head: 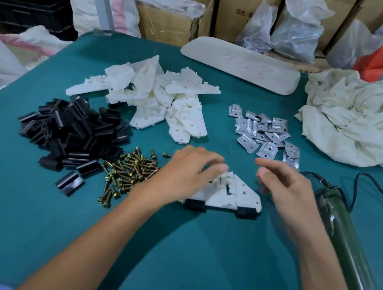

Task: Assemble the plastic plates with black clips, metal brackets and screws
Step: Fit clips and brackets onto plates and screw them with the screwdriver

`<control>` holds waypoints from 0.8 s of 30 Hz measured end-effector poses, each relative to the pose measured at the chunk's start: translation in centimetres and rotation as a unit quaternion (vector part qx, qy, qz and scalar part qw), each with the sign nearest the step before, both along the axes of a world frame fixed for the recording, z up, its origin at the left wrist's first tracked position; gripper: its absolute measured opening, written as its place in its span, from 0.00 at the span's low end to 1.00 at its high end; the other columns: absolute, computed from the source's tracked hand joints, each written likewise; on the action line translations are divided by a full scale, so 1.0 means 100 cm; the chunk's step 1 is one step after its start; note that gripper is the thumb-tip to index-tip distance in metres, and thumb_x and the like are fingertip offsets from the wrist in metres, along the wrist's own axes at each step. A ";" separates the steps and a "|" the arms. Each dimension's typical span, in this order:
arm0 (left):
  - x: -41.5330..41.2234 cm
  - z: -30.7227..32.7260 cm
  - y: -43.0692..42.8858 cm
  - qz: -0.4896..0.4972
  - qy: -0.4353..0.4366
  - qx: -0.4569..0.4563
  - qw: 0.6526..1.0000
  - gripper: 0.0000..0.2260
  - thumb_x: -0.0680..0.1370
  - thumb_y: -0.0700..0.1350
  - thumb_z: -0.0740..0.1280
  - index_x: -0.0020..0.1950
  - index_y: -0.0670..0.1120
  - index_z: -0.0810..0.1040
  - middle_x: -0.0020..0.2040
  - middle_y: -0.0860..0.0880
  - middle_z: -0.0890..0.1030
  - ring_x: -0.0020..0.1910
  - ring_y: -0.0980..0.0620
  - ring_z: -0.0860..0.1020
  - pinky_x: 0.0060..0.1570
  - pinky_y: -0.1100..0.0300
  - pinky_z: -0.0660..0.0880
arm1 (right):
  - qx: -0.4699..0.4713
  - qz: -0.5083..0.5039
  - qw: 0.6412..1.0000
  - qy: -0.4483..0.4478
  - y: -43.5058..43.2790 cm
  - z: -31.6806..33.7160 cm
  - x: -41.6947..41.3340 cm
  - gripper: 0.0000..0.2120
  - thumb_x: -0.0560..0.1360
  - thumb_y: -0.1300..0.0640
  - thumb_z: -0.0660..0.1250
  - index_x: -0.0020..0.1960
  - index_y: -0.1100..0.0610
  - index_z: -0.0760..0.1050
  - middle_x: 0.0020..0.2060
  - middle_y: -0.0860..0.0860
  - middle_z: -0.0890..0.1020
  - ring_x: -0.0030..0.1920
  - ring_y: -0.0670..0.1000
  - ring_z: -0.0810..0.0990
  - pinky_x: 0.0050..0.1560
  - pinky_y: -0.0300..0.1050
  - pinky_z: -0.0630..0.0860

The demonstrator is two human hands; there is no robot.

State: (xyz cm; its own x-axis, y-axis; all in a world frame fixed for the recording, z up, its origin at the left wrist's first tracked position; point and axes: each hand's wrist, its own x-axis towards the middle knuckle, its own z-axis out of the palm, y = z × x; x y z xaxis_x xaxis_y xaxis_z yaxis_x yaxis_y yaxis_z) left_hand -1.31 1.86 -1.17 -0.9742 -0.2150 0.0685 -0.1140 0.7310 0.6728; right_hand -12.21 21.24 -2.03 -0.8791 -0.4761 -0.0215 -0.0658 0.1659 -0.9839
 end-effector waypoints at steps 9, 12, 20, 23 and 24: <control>0.037 0.000 -0.084 0.214 -0.145 -0.160 0.953 0.05 0.78 0.56 0.69 0.47 0.57 0.77 0.45 0.53 0.82 0.52 0.48 0.78 0.59 0.48 0.70 | 0.295 0.278 0.861 0.307 -0.145 0.015 0.029 0.12 0.81 0.56 0.66 0.63 0.51 0.81 0.58 0.51 0.83 0.59 0.54 0.79 0.60 0.51 0.76; 0.033 -0.001 -0.083 0.222 -0.129 -0.159 0.953 0.04 0.75 0.53 0.71 0.48 0.55 0.80 0.46 0.53 0.83 0.52 0.47 0.79 0.61 0.48 0.72 | 0.346 0.301 0.820 0.343 -0.168 0.006 0.033 0.10 0.81 0.58 0.66 0.61 0.55 0.80 0.55 0.56 0.81 0.57 0.59 0.78 0.53 0.51 0.76; 0.046 0.005 -0.059 0.188 -0.002 0.053 0.981 0.07 0.71 0.48 0.71 0.43 0.61 0.84 0.40 0.63 0.83 0.42 0.63 0.81 0.47 0.64 0.77 | 0.185 0.175 0.940 0.229 -0.093 0.026 0.003 0.09 0.81 0.56 0.66 0.59 0.50 0.83 0.51 0.47 0.84 0.52 0.45 0.80 0.56 0.40 0.74; 0.048 -0.002 -0.034 0.099 -0.007 0.118 0.988 0.11 0.72 0.44 0.73 0.43 0.63 0.84 0.45 0.61 0.82 0.40 0.59 0.82 0.47 0.58 0.79 | 0.103 0.141 0.975 0.141 -0.040 0.023 -0.005 0.07 0.80 0.60 0.70 0.53 0.50 0.84 0.43 0.41 0.85 0.42 0.39 0.79 0.47 0.31 0.73; 0.047 -0.005 -0.030 0.084 -0.011 0.117 0.990 0.12 0.73 0.42 0.74 0.42 0.62 0.85 0.44 0.59 0.82 0.40 0.57 0.82 0.47 0.55 0.79 | 0.091 0.130 0.980 0.122 -0.028 0.019 -0.006 0.07 0.80 0.61 0.70 0.53 0.50 0.84 0.41 0.42 0.85 0.41 0.40 0.79 0.46 0.31 0.73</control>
State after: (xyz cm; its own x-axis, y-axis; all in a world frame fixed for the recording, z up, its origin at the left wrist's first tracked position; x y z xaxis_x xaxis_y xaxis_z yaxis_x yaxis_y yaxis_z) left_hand 3.40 -1.17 -1.64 -0.9242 -0.3811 -0.0225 -0.2364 0.5250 0.8176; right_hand -12.79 18.49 -0.13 -0.7176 -0.6931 0.0686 -0.3585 0.2831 -0.8896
